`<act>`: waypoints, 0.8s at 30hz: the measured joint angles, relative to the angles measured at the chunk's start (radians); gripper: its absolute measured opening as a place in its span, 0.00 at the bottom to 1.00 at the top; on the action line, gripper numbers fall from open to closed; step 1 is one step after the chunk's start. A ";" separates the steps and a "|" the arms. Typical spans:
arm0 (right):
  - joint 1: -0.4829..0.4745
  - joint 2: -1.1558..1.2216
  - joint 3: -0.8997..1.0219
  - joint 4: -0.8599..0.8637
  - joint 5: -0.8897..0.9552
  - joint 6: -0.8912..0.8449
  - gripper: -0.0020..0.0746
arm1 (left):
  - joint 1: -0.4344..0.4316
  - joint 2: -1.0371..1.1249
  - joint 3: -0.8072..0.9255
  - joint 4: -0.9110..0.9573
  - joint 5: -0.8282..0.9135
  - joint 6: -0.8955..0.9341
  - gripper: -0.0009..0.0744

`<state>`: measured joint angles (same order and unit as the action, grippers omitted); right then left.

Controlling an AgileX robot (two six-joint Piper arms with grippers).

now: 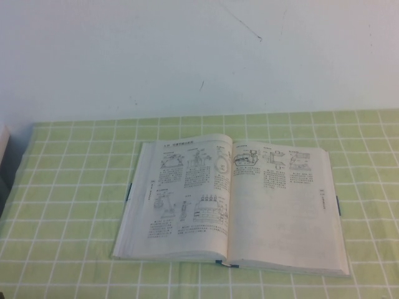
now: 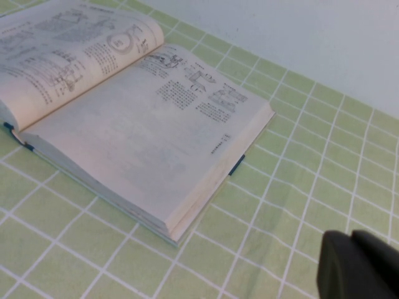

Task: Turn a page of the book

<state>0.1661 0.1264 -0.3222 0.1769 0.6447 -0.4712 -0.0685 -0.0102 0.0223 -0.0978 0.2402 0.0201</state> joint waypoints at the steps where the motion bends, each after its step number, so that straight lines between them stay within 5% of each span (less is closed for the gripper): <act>1: 0.000 0.000 0.000 0.002 0.000 0.000 0.02 | 0.000 0.000 0.000 0.002 0.047 -0.026 0.01; 24: 0.000 0.000 0.000 0.007 0.000 0.004 0.02 | -0.016 -0.002 0.000 0.016 0.073 -0.107 0.01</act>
<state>0.1661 0.1264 -0.3222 0.1842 0.6447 -0.4672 -0.0840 -0.0122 0.0223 -0.0816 0.3131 -0.0871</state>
